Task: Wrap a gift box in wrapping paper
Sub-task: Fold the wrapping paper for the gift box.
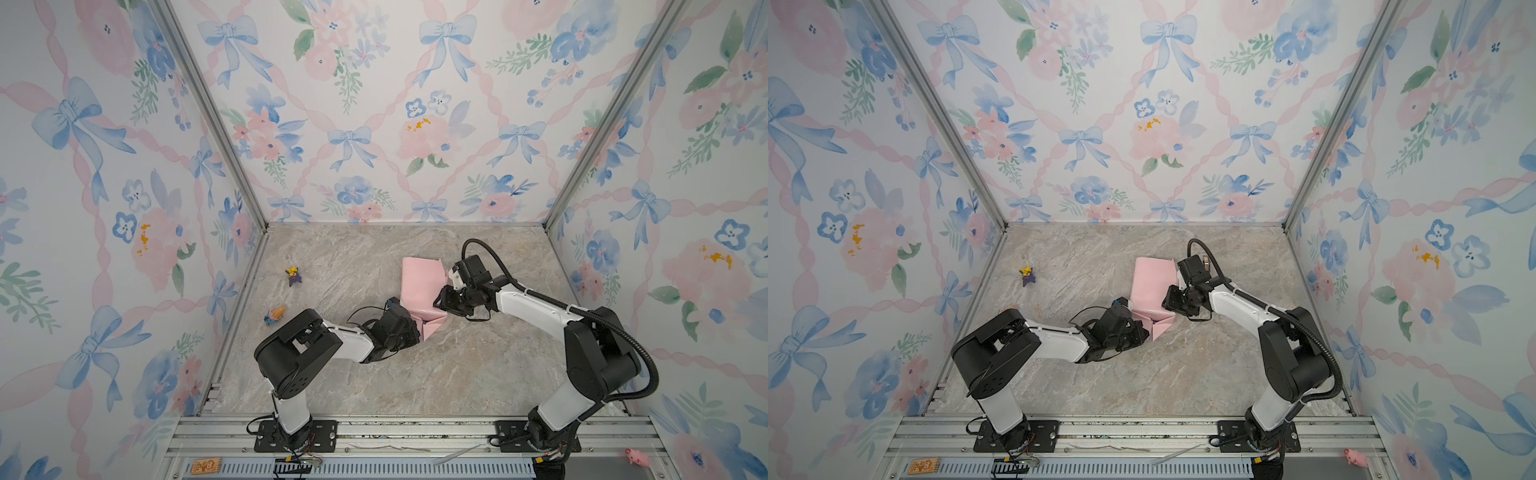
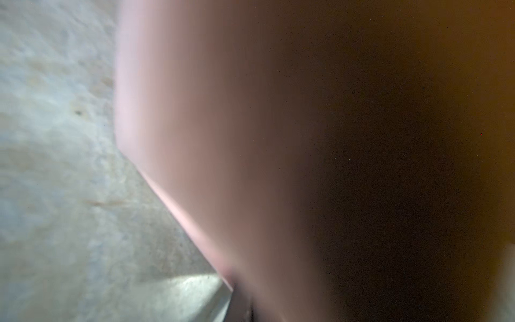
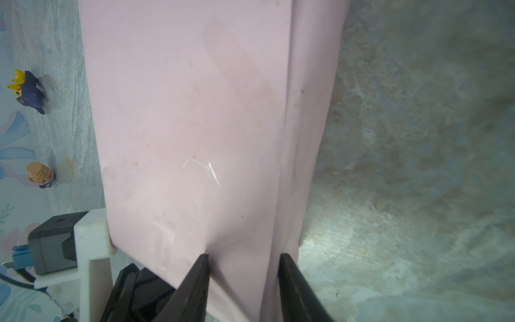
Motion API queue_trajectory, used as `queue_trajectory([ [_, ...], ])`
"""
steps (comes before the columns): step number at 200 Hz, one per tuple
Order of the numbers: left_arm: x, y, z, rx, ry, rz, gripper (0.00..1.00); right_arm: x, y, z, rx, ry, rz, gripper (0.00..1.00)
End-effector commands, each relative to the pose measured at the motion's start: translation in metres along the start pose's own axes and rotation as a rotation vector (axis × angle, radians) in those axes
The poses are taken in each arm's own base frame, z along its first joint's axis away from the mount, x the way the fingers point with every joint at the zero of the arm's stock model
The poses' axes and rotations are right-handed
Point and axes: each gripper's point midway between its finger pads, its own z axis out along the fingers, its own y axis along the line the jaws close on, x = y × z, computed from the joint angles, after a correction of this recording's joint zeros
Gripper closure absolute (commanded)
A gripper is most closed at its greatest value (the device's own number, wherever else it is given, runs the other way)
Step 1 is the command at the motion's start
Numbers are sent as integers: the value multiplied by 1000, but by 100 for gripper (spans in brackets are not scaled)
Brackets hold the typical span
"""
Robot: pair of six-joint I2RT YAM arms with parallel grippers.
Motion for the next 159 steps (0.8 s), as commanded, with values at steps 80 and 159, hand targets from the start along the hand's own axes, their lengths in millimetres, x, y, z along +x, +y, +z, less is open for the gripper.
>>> queue_trajectory([
  [80, 24, -11, 14, -6, 100, 54, 100, 11, -6, 12, 20, 51, -2, 58],
  [159, 4, -50, -35, 84, -46, 220, 83, 2, 5, 0, -8, 20, -14, 44],
])
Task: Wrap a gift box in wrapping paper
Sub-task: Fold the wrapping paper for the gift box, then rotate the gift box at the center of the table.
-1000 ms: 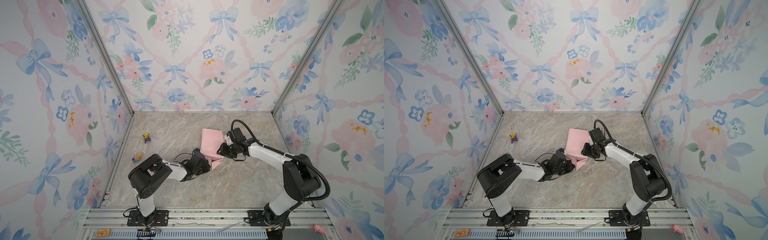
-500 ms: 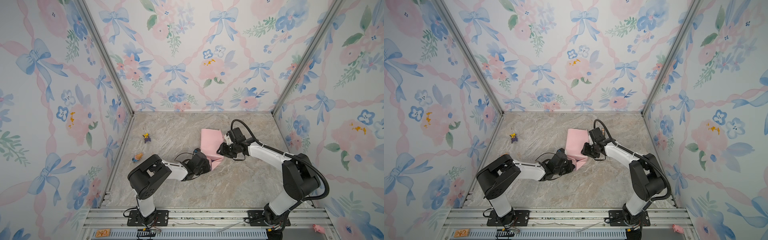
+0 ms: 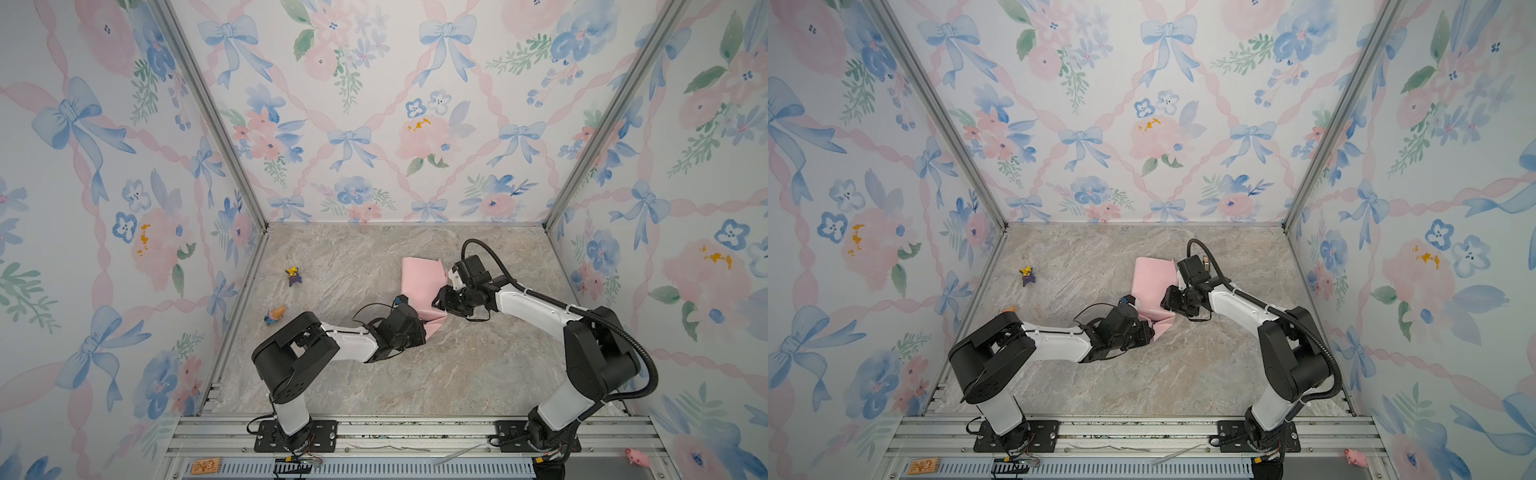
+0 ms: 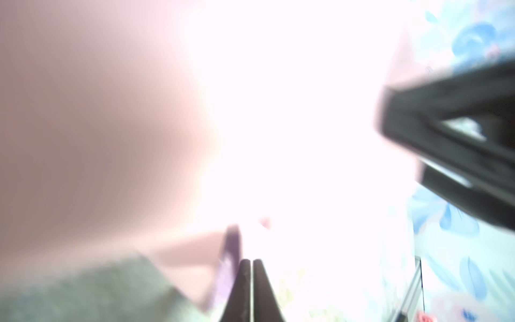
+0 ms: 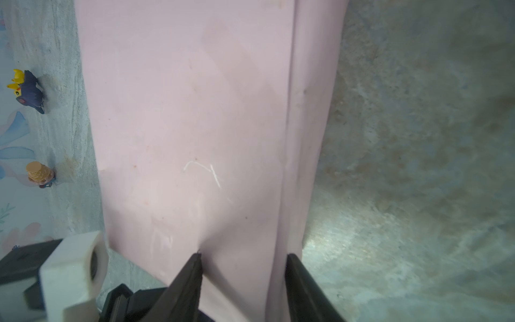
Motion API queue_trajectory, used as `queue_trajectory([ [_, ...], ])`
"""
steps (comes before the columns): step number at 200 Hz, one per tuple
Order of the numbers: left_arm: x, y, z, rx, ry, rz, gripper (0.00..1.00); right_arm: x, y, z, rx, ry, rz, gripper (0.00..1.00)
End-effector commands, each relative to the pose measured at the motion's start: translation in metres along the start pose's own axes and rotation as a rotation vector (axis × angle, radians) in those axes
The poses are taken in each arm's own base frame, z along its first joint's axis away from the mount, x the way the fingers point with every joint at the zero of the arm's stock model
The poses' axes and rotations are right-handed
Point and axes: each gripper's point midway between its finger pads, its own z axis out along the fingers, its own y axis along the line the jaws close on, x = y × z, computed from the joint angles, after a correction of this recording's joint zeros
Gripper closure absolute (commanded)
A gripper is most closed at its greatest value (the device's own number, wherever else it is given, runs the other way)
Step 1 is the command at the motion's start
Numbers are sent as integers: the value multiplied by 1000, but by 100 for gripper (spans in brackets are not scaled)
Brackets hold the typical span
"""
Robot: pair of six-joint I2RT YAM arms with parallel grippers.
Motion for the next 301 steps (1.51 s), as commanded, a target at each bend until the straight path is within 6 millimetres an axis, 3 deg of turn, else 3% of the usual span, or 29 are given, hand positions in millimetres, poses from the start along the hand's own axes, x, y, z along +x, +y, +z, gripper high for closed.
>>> queue_trajectory([
  [1, -1, -17, -24, 51, -33, 108, 82, 2, 5, -1, -7, 19, -10, 44],
  [25, -14, -24, -46, 65, -106, 161, 67, -2, 11, -7, -21, 13, -14, 39],
  [46, -28, -19, -59, 13, -149, 186, 60, -4, 11, -10, -14, 12, -9, 37],
  [59, -38, -11, -62, -20, -157, 174, 58, -8, 15, -21, -27, -10, -41, 36],
  [100, -78, 21, -72, -122, -217, 159, 53, -14, 6, -29, -22, -13, -25, 34],
  [106, -93, 12, -75, -109, -246, 161, 51, -15, 5, -29, -24, -15, -22, 34],
  [146, -113, 30, -62, -104, -250, 121, 50, -23, 2, -27, -47, 0, -7, 34],
  [175, -115, 33, -41, -88, -200, 113, 52, -28, -1, -14, -54, 30, -1, 35],
  [203, -116, 21, -27, -26, -172, 108, 57, -29, 2, -6, -71, 52, -11, 39],
  [259, -100, 9, -30, 31, -145, 103, 59, -27, 16, 5, -136, 94, -63, 49],
  [301, -66, -3, -33, 68, -102, 108, 59, -21, 28, 13, -175, 135, -125, 51],
])
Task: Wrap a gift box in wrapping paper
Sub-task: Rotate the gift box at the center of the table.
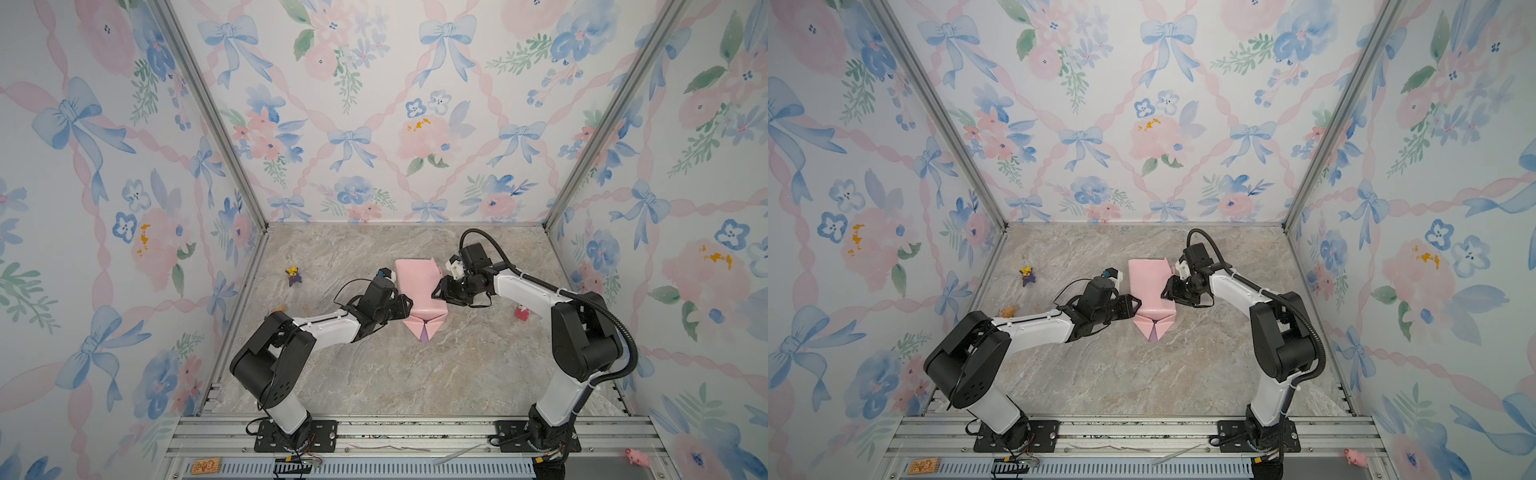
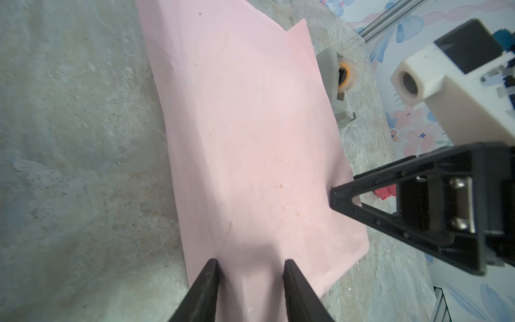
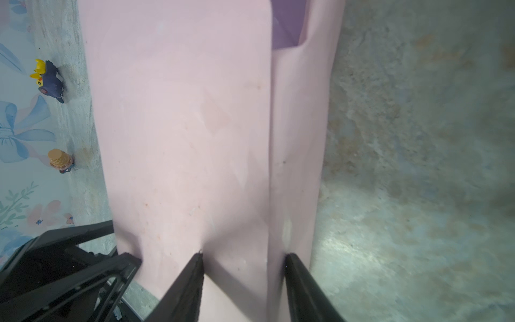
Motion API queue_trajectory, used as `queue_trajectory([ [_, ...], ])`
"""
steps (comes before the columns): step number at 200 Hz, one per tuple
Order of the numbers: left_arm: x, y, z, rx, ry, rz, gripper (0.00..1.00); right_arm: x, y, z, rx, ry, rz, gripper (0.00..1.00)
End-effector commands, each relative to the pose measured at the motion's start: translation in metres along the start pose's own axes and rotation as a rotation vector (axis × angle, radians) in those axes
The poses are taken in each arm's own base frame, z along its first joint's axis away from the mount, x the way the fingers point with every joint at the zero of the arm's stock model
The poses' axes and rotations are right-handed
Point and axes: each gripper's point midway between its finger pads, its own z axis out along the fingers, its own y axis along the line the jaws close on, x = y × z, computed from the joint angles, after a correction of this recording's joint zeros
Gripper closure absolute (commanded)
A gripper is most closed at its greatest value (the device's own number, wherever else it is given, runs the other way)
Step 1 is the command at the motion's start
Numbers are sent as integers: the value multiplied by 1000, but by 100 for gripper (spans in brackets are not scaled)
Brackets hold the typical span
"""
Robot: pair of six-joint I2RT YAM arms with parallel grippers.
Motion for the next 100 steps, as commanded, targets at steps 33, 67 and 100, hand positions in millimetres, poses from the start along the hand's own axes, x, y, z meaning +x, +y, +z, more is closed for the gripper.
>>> queue_trajectory([
  [33, 43, -28, -22, 71, 24, 24, 56, 6, 35, 15, -109, 82, -103, 49],
  [67, 28, -12, -48, -21, -90, 136, 49, -15, 35, 1, -96, 0, -96, 37],
  [100, 2, -18, -70, -105, -163, 443, 40, -37, 26, -41, -80, -143, -73, 34],
])
